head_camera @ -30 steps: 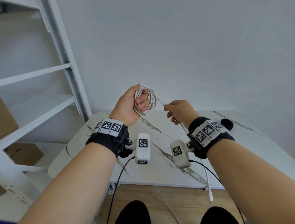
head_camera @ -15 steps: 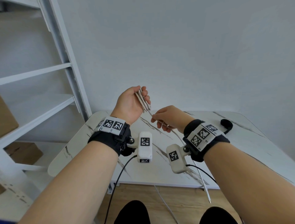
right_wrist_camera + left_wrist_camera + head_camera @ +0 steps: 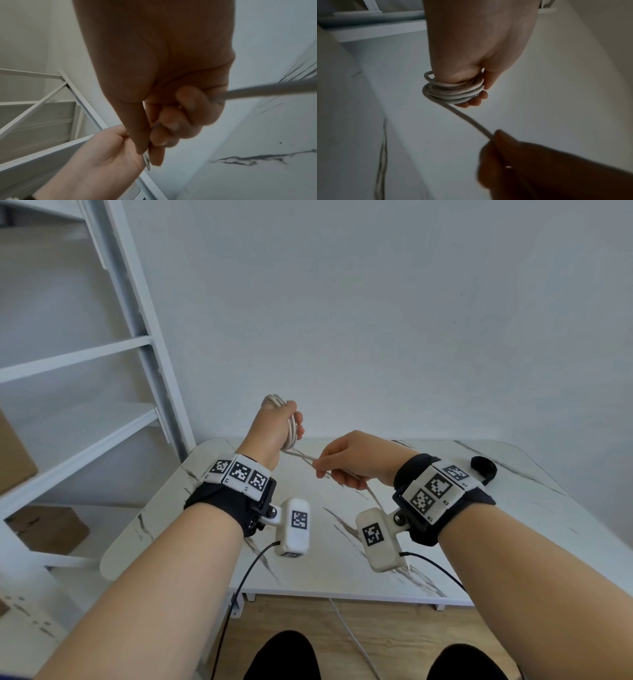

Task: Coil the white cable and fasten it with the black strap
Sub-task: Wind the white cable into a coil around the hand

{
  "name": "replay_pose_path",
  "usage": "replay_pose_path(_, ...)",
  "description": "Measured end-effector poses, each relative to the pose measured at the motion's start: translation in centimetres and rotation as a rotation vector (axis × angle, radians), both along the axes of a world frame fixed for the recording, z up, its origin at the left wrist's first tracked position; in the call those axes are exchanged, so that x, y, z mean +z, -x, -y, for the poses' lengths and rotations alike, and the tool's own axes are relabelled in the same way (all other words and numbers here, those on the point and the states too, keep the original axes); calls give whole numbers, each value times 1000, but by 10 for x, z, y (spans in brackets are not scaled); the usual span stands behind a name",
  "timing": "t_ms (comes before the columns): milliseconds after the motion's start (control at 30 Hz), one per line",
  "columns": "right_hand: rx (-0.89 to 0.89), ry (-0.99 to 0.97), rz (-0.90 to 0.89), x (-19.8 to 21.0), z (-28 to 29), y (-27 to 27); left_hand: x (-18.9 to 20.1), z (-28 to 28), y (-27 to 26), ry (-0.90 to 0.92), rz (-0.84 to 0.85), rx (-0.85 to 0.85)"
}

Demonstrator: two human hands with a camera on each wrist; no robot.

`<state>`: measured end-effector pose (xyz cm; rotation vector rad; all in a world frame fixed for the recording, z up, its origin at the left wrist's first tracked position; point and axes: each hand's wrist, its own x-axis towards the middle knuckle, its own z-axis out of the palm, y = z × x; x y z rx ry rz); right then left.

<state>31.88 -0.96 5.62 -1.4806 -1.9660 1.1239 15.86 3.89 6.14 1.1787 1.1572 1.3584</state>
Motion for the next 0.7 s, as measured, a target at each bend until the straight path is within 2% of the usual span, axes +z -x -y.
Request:
replay_pose_path(200, -20, -90, -58, 9, 0, -3, -8, 1, 3, -32, -269, 55)
replay_pose_path(367, -72, -150, -135, 13, -1, -7, -9, 4, 3, -29, -366, 41)
replay_pose_path(533, -158, -301, -94, 18, -4, -11, -10, 4, 0, -21, -509, -32)
replay_pose_path(700, -189, -373, -147, 20, -6, -19, -9, 11, -3, 12, -610, -174)
